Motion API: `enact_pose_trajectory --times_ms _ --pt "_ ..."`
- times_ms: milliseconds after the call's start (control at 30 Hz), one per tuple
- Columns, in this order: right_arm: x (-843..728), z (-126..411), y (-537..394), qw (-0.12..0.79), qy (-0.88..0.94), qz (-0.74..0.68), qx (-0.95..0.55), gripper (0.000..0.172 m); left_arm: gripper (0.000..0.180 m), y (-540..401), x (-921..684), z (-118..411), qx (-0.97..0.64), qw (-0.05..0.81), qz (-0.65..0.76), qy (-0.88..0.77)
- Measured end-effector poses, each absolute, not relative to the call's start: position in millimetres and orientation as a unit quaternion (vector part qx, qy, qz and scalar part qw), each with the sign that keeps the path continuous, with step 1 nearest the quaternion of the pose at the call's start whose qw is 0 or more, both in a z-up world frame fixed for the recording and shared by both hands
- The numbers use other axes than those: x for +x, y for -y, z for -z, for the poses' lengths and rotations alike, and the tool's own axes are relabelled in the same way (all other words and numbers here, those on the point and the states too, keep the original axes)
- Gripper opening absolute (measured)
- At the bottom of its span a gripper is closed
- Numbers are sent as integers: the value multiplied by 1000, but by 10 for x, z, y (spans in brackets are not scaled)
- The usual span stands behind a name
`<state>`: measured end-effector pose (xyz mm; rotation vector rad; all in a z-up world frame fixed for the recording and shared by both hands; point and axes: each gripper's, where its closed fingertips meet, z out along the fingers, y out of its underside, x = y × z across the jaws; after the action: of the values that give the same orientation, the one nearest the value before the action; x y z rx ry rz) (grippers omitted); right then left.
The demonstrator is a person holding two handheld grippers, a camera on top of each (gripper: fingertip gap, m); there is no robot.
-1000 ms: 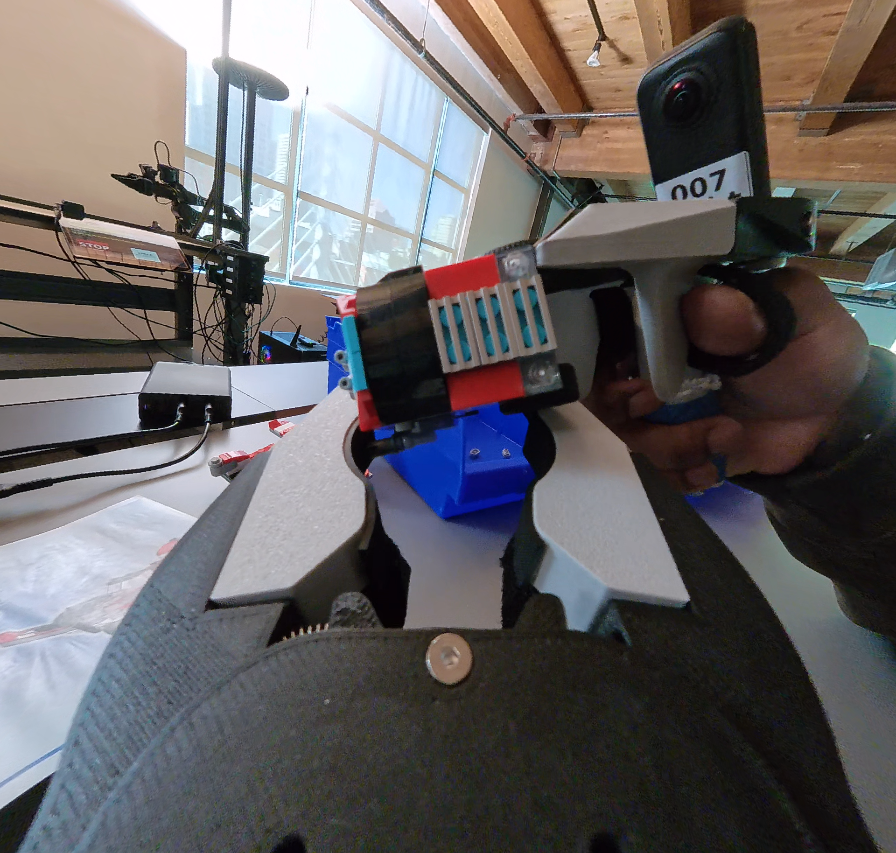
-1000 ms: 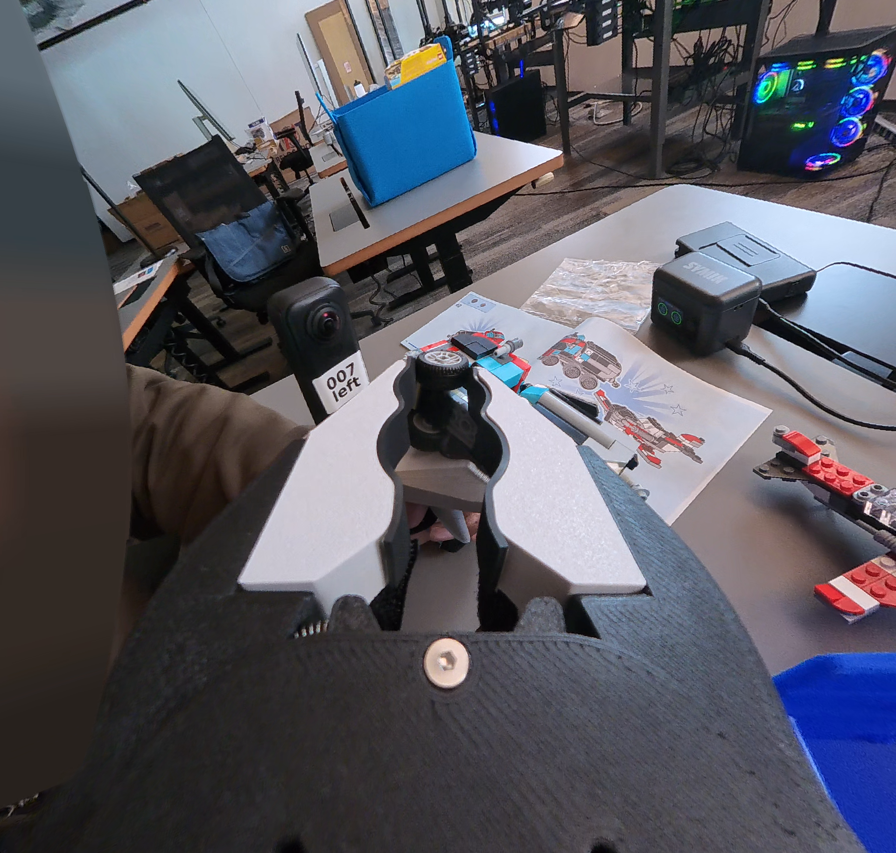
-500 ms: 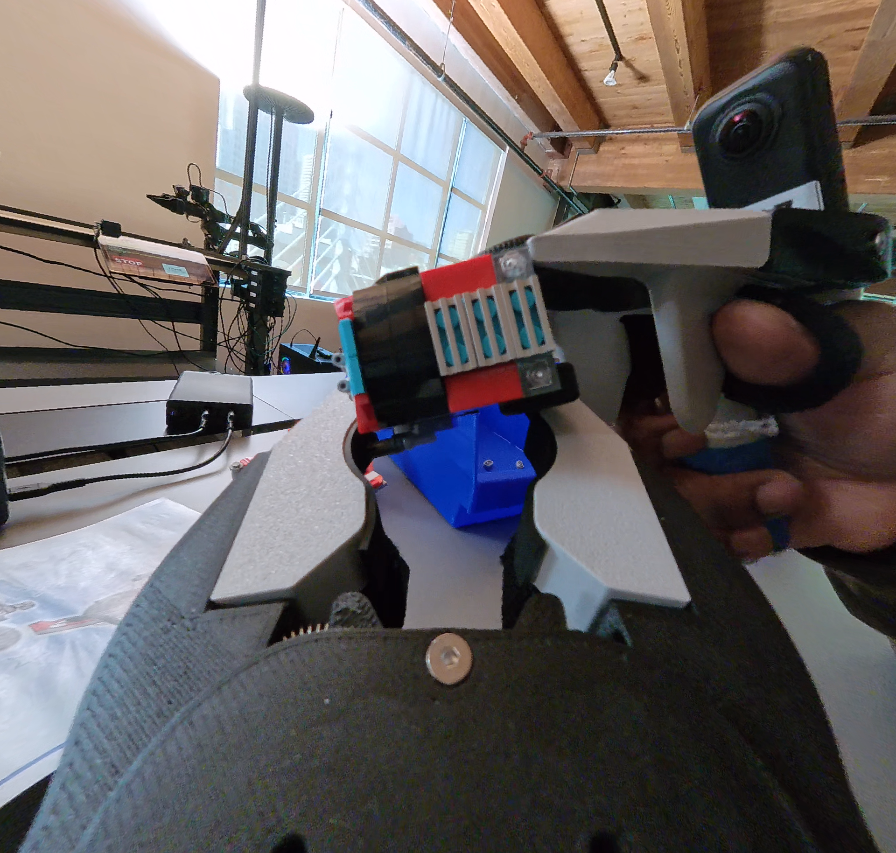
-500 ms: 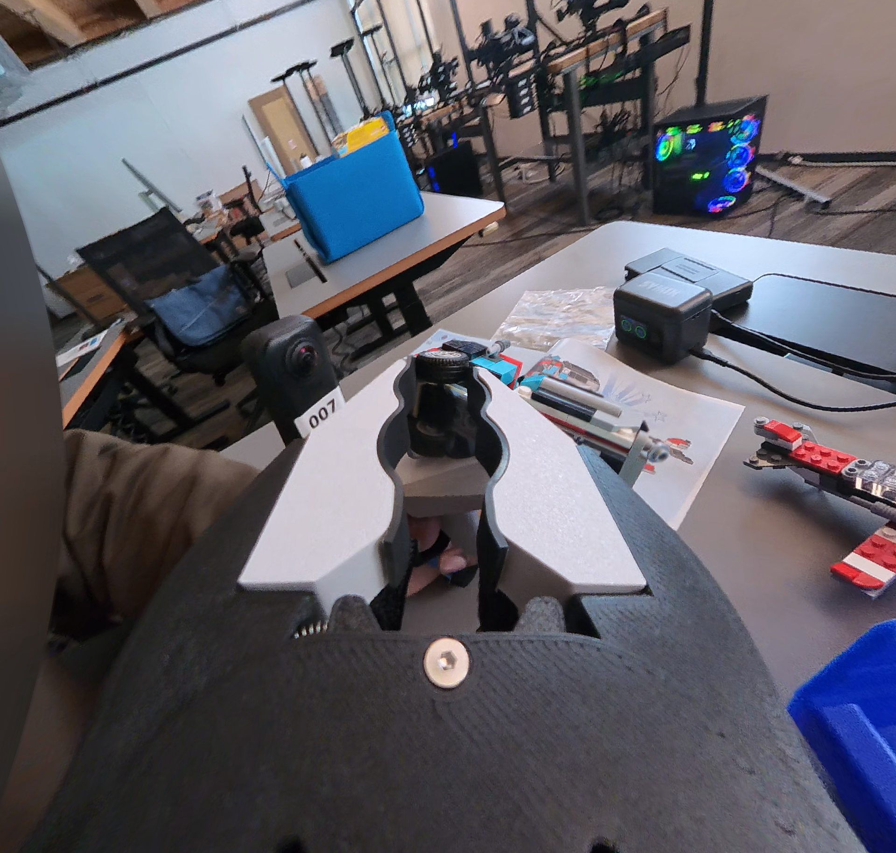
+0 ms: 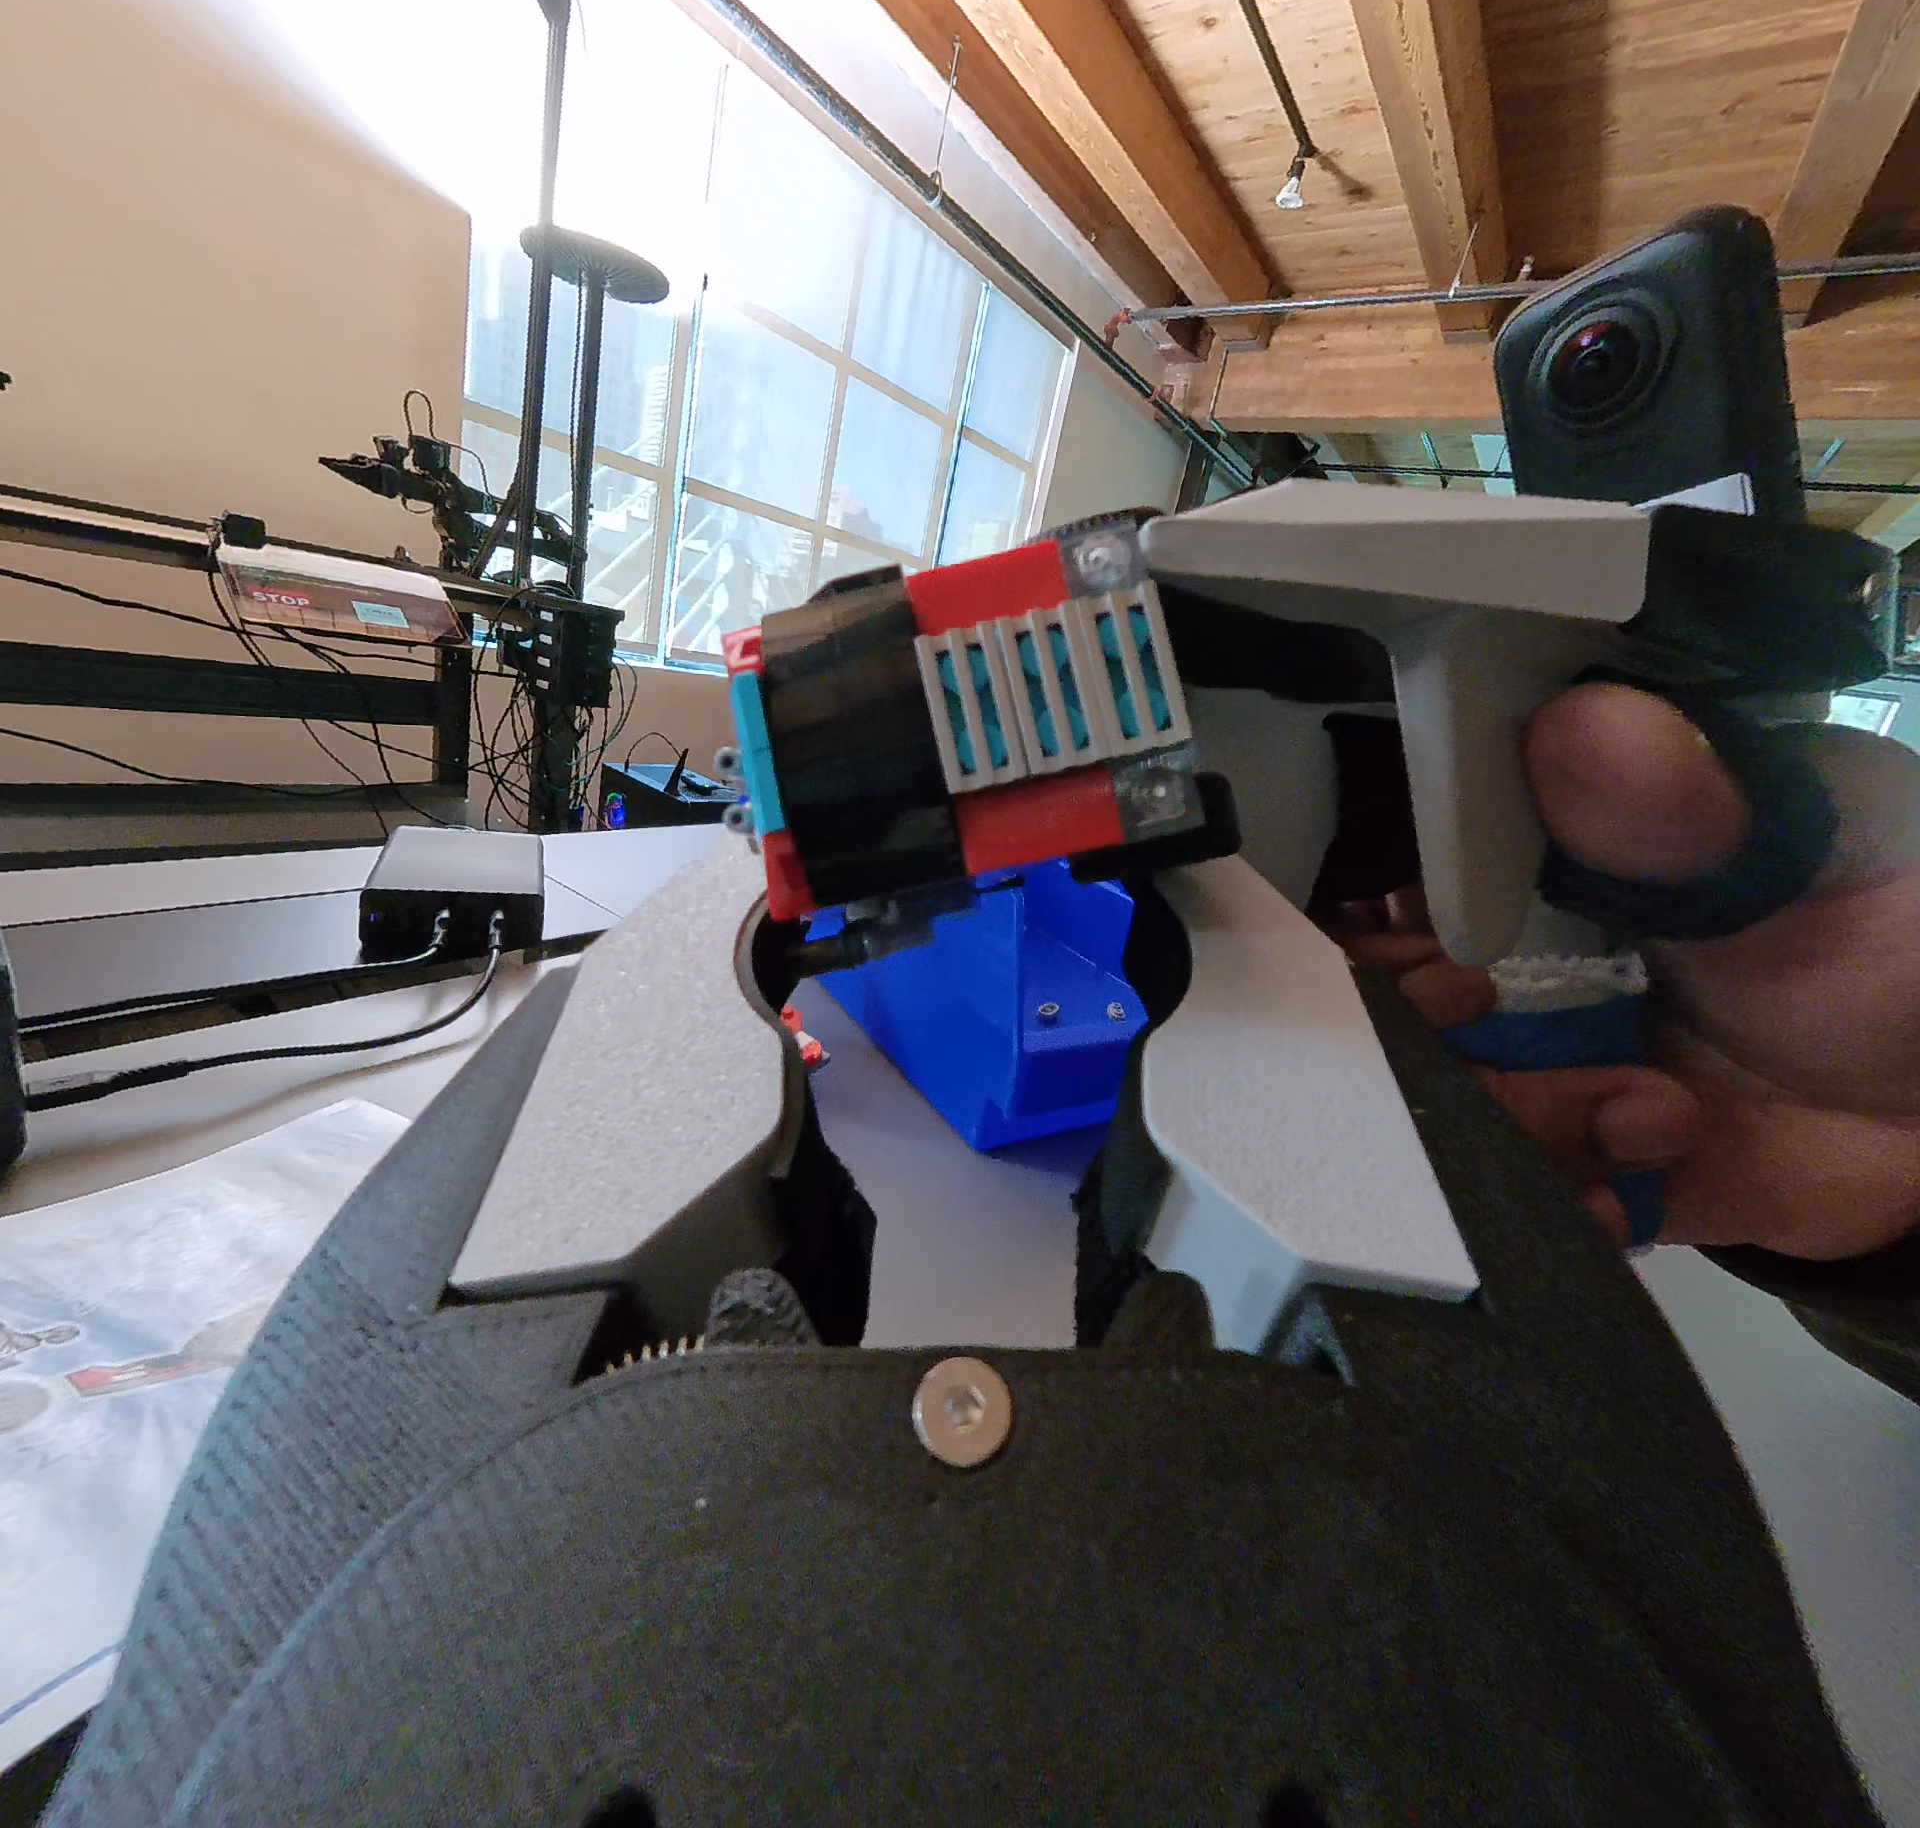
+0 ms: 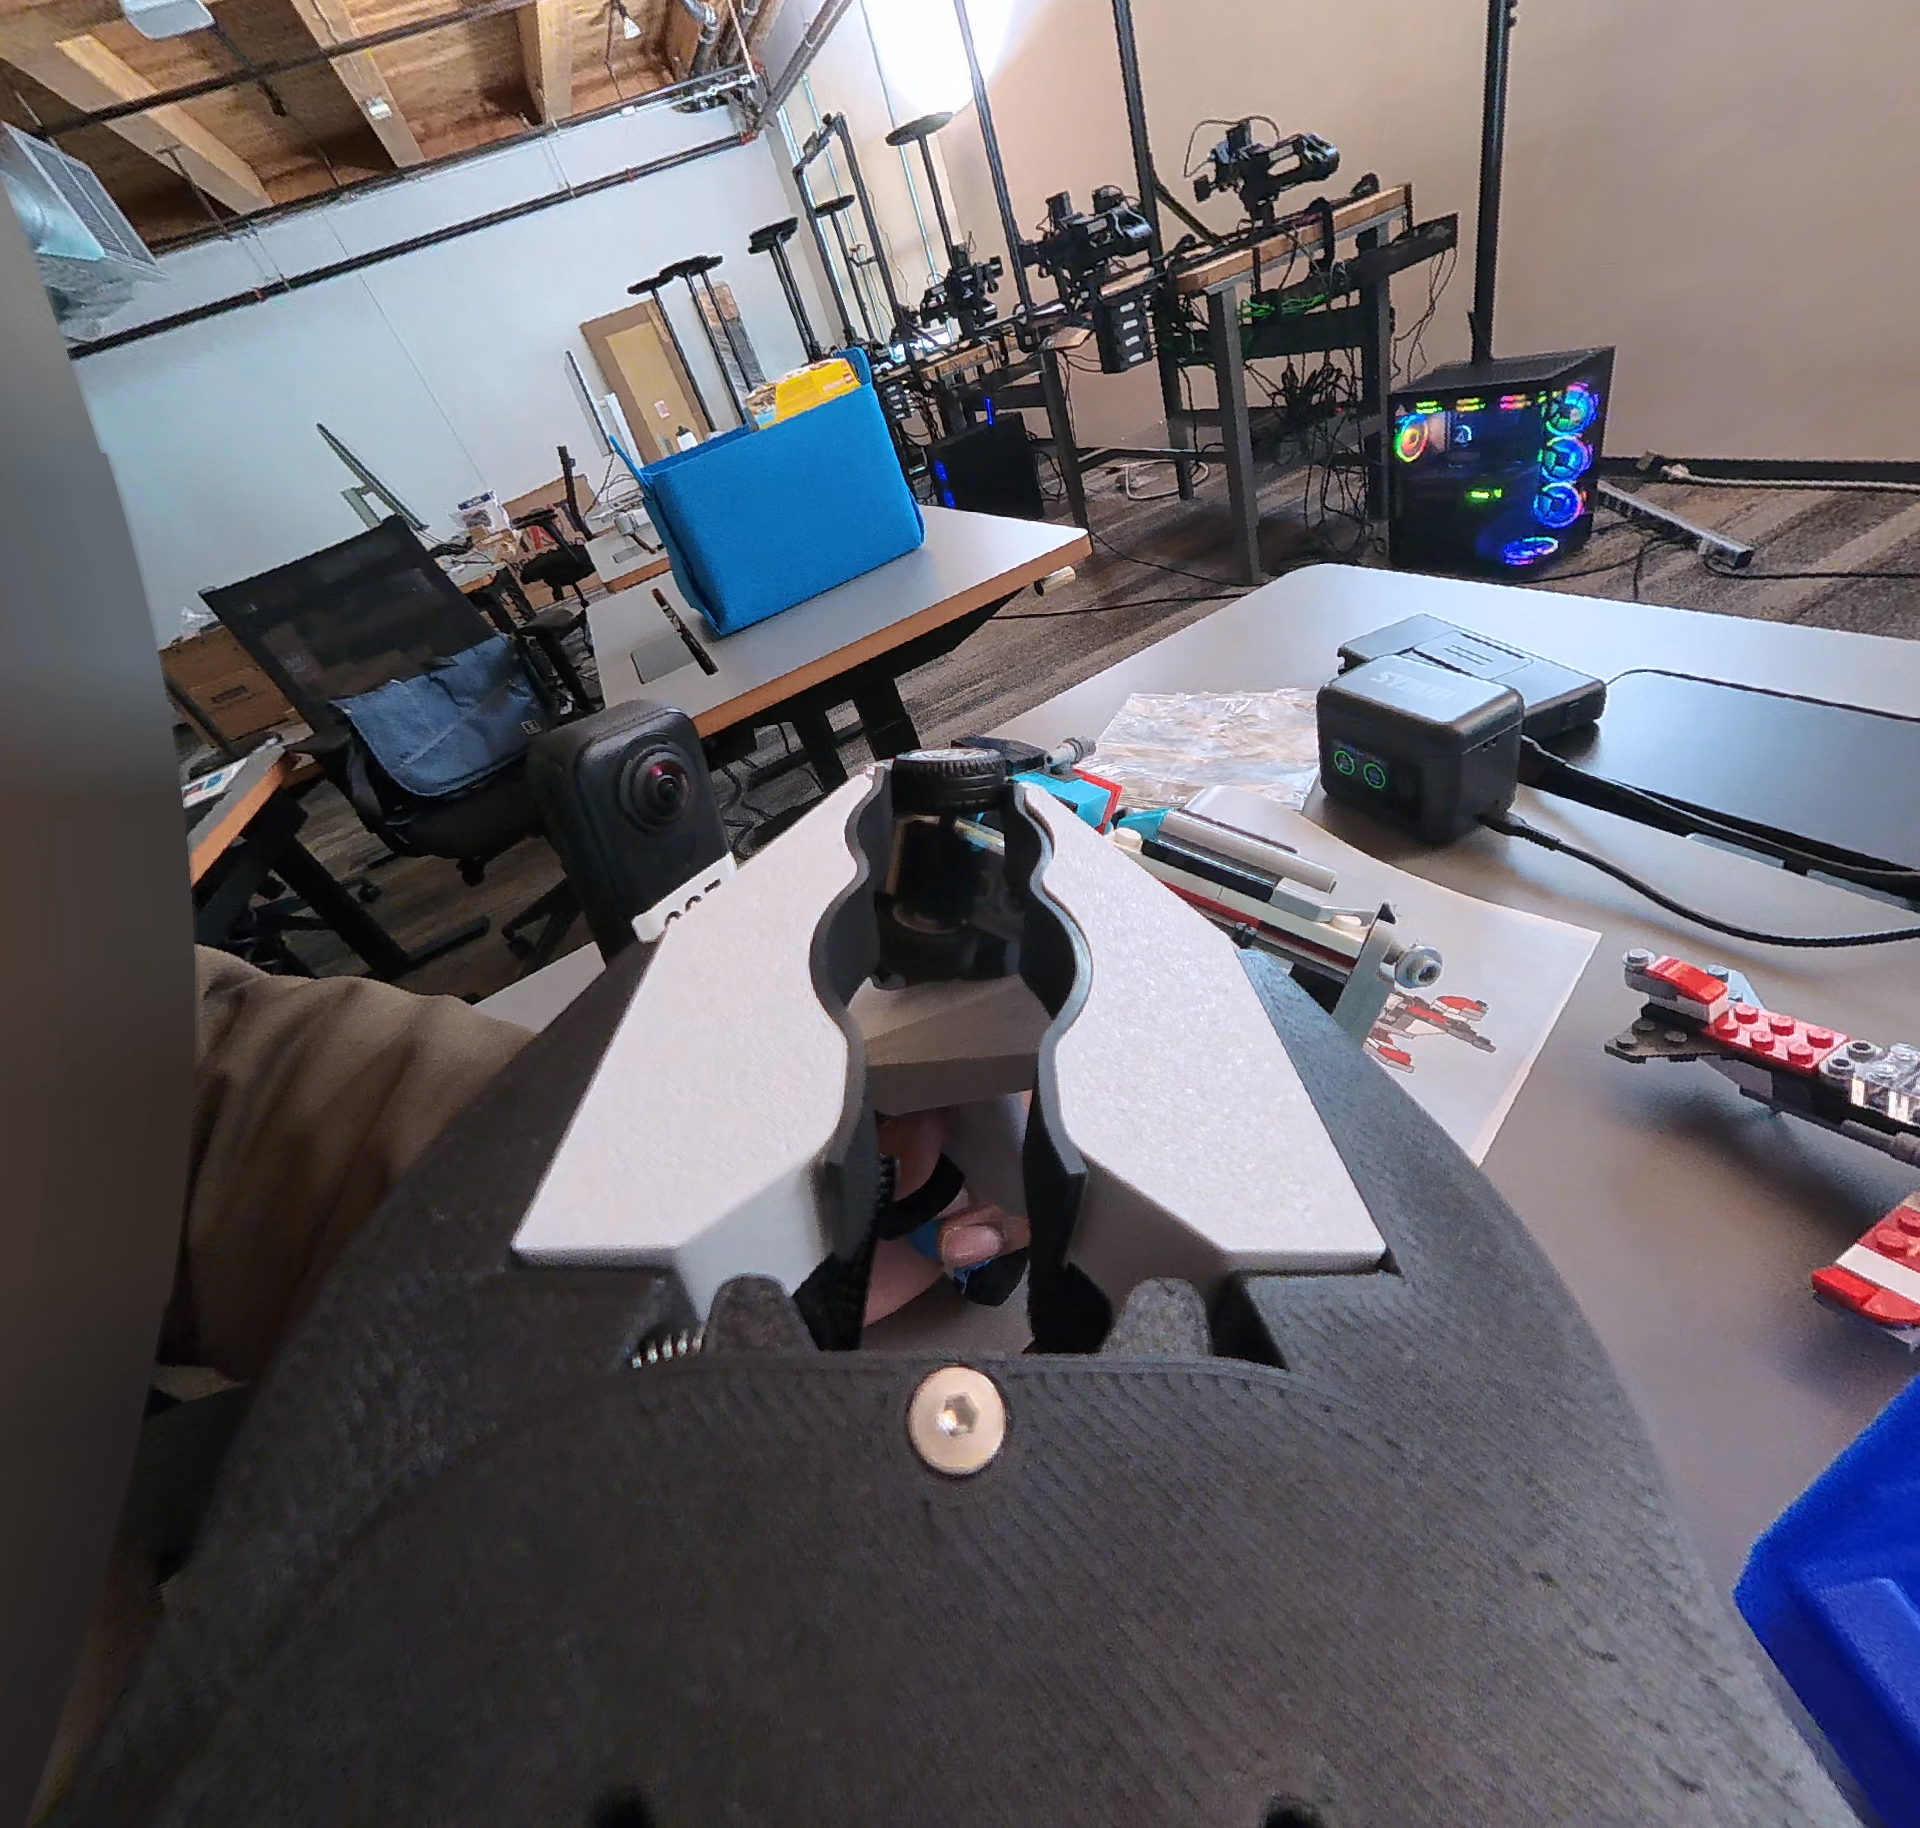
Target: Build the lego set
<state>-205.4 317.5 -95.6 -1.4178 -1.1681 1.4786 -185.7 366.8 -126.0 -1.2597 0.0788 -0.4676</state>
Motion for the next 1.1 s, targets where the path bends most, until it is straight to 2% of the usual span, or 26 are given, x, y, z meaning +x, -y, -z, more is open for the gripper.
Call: enact_pose_trajectory --times_ms 1100 --pt "-1996 825 -3070 382 476 -596 -522 23 62 -3565 -1837 1099 -539 814 209 -53"
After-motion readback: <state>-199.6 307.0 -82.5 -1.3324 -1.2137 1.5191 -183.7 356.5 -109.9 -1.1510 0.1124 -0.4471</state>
